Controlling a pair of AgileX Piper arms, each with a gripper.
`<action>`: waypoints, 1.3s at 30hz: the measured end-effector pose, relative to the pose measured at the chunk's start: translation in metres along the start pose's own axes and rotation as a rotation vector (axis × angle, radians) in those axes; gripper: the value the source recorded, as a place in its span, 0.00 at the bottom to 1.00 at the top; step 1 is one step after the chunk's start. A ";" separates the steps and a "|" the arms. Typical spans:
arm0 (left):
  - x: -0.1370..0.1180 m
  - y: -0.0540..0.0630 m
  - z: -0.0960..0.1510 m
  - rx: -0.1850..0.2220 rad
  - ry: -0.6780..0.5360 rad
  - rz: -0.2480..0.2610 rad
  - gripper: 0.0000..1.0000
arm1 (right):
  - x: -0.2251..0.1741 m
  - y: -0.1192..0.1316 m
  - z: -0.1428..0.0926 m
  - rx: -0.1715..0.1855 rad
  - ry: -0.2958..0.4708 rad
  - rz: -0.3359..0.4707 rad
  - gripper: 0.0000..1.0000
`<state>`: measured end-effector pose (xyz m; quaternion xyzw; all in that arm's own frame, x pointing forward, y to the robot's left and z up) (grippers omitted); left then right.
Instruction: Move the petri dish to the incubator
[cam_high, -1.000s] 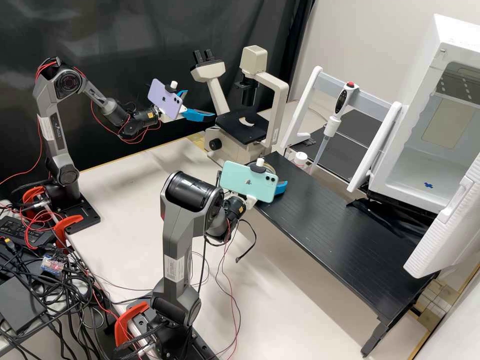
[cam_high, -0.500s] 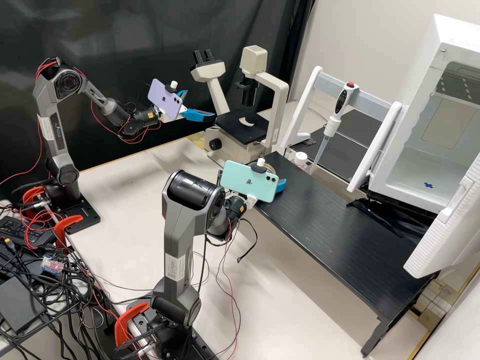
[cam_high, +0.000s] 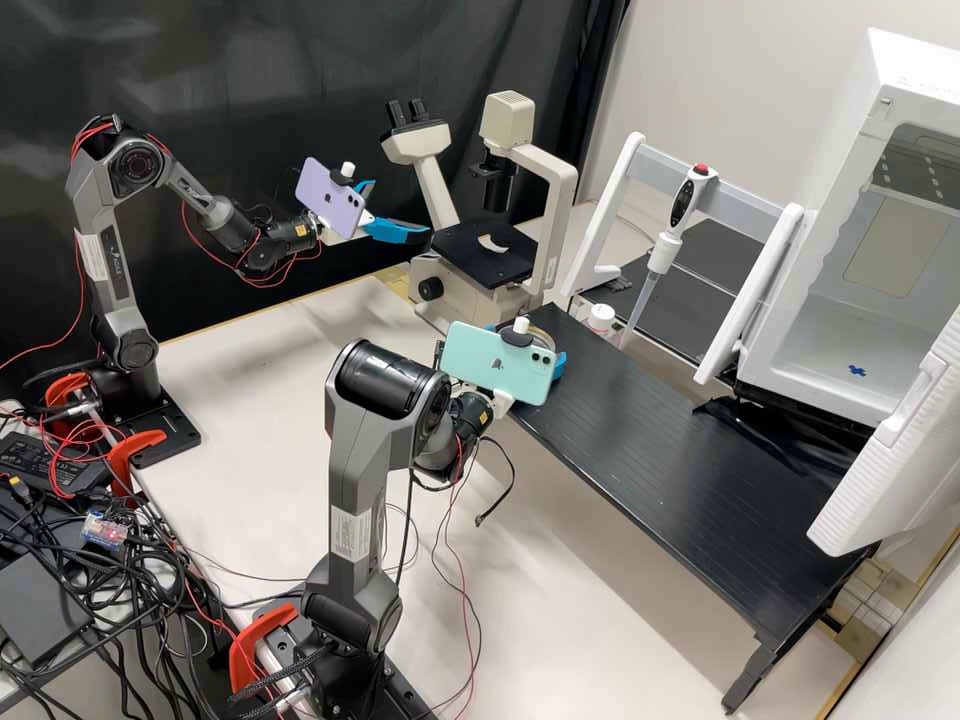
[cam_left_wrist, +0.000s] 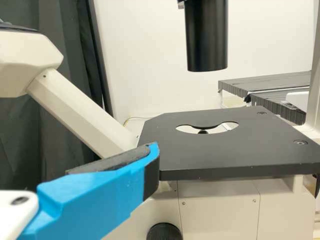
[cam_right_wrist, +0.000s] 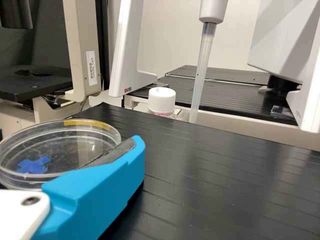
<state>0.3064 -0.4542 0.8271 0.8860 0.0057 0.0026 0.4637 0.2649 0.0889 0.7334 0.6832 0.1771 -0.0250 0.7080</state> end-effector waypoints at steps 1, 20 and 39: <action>0.000 0.000 0.000 0.000 0.000 0.000 1.00 | 0.001 0.000 0.000 0.000 0.000 0.000 0.00; 0.000 0.000 0.000 0.000 0.000 0.000 1.00 | 0.004 0.007 0.003 -0.015 0.002 0.013 0.00; 0.000 0.000 0.000 0.000 0.000 0.000 1.00 | -0.033 0.093 0.068 0.028 -0.162 0.241 0.00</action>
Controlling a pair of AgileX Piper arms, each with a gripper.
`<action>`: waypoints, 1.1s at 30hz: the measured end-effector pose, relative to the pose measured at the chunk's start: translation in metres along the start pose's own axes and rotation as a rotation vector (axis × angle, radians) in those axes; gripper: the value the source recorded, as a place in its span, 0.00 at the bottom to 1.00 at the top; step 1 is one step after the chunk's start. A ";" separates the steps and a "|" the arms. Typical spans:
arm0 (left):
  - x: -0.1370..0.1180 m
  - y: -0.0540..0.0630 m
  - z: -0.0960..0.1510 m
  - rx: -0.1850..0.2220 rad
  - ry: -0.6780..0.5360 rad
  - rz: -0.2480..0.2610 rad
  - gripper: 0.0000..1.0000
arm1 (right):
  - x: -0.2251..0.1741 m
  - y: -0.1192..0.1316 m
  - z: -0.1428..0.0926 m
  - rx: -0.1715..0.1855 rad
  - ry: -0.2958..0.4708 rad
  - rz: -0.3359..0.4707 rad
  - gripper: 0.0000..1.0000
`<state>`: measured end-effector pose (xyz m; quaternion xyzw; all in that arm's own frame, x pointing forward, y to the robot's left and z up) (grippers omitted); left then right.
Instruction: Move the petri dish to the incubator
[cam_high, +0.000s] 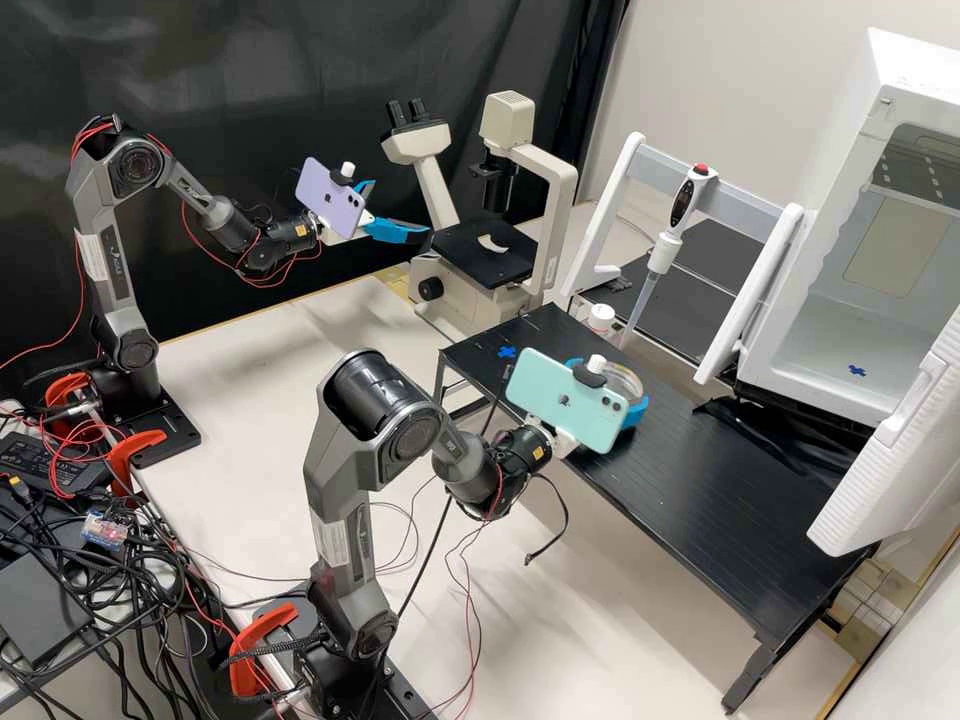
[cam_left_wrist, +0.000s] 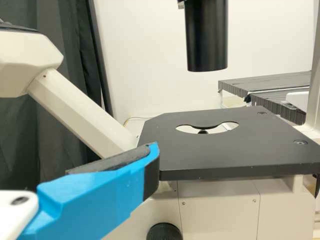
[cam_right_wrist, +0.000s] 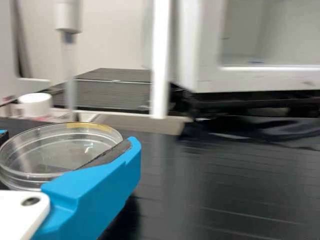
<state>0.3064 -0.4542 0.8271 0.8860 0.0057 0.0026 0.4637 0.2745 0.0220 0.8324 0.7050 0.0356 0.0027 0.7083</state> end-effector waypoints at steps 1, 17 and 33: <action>0.000 0.000 0.000 0.000 0.000 0.000 1.00 | 0.002 0.006 0.002 0.003 -0.005 0.019 0.00; 0.000 0.000 0.000 0.000 0.000 0.000 1.00 | 0.083 0.107 0.041 -0.001 -0.149 0.208 0.00; 0.000 0.000 0.000 0.000 0.000 0.000 1.00 | 0.175 0.164 0.055 -0.019 -0.231 0.240 0.00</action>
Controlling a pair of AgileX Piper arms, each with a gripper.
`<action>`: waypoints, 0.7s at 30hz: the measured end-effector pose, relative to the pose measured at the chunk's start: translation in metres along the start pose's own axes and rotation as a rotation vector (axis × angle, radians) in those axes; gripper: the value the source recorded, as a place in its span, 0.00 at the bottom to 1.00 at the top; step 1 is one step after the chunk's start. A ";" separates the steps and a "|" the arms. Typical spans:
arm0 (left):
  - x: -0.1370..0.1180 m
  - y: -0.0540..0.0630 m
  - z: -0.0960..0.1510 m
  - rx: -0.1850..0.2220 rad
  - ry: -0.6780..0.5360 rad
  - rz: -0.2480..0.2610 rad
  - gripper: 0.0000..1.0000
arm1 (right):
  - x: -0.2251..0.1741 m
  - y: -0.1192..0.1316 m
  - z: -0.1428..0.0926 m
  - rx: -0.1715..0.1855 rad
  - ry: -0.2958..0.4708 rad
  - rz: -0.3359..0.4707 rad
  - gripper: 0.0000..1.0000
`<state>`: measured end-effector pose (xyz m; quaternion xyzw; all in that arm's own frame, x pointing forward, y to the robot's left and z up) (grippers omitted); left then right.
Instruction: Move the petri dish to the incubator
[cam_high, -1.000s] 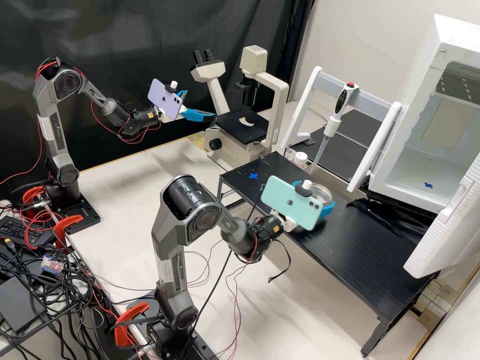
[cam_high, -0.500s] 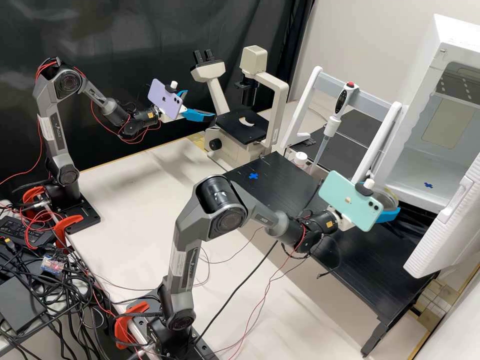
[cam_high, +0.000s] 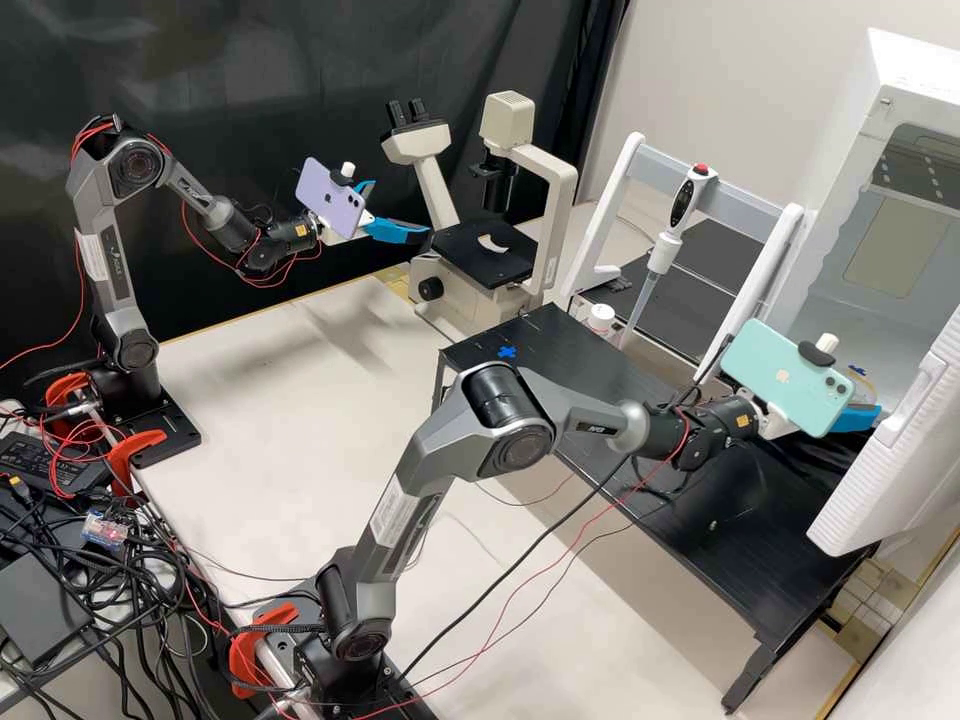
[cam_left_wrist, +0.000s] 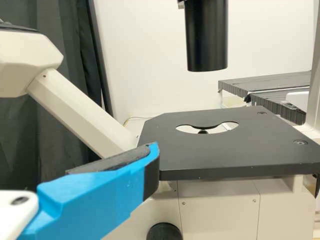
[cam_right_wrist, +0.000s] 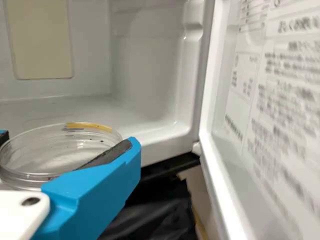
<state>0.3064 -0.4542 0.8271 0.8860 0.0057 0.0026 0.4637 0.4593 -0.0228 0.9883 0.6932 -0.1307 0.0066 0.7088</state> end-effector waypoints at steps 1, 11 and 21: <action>0.000 0.000 0.000 0.000 0.000 0.000 1.00 | 0.007 0.000 0.000 -0.001 -0.008 -0.004 0.00; 0.000 0.000 0.000 0.000 0.000 0.000 1.00 | 0.053 -0.016 -0.010 -0.012 -0.040 -0.052 0.00; 0.000 0.000 0.000 0.000 0.000 0.000 1.00 | 0.081 -0.022 -0.017 -0.019 -0.035 -0.055 0.00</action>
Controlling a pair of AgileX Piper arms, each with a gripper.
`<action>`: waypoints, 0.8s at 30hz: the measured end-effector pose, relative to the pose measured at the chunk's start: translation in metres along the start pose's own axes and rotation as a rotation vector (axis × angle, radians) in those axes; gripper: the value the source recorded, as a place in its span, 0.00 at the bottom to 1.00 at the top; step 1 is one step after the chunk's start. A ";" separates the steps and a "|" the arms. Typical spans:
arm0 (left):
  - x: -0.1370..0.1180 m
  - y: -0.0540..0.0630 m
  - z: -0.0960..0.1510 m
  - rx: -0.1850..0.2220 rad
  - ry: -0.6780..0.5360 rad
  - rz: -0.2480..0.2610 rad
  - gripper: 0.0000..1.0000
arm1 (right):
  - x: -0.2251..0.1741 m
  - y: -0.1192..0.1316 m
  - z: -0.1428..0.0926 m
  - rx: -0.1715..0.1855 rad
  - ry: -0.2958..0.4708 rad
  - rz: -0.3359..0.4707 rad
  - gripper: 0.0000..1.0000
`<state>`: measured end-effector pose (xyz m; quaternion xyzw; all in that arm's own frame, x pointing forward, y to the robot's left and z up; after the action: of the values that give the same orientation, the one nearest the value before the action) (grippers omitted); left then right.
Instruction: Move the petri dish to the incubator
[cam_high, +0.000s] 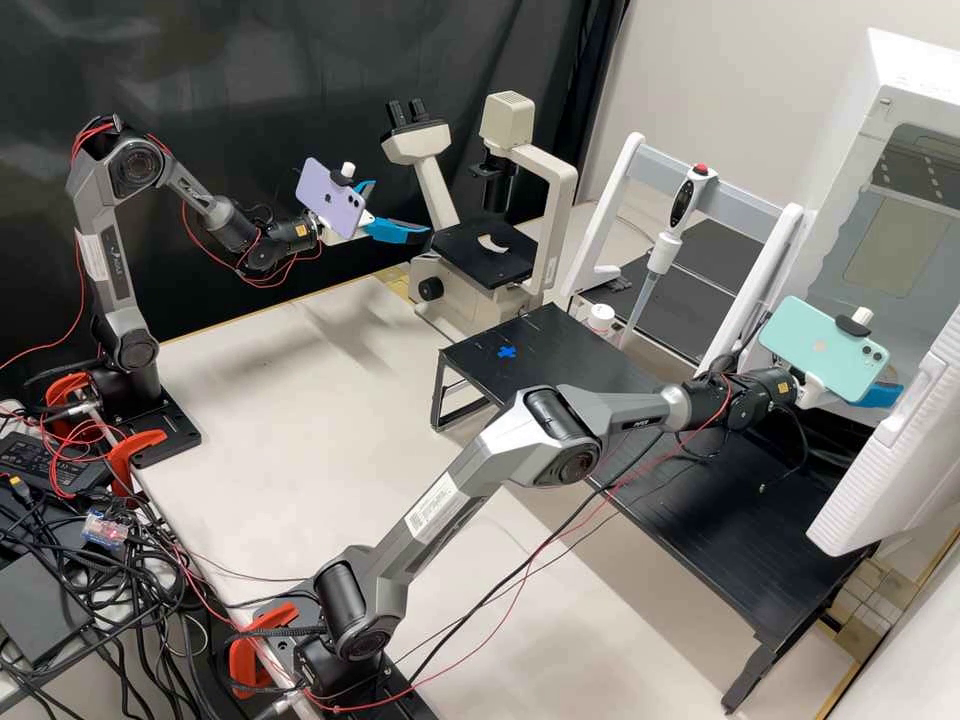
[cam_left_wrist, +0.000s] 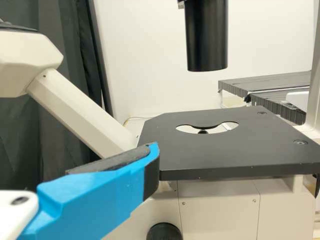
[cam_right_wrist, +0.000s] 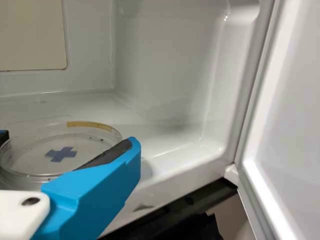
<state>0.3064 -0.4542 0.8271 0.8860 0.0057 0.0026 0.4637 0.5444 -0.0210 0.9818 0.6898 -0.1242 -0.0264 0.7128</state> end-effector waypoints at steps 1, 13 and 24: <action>0.000 0.000 0.000 0.000 0.000 0.000 1.00 | 0.001 0.000 -0.001 0.001 0.001 0.001 0.00; 0.000 0.000 0.000 0.000 0.000 0.000 1.00 | 0.013 -0.002 0.001 -0.007 -0.007 0.011 1.00; 0.000 0.000 0.000 0.000 0.000 0.000 1.00 | 0.001 -0.012 0.017 0.002 -0.006 -0.011 1.00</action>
<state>0.3064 -0.4542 0.8271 0.8860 0.0057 0.0026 0.4637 0.5431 -0.0384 0.9701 0.6910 -0.1227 -0.0325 0.7117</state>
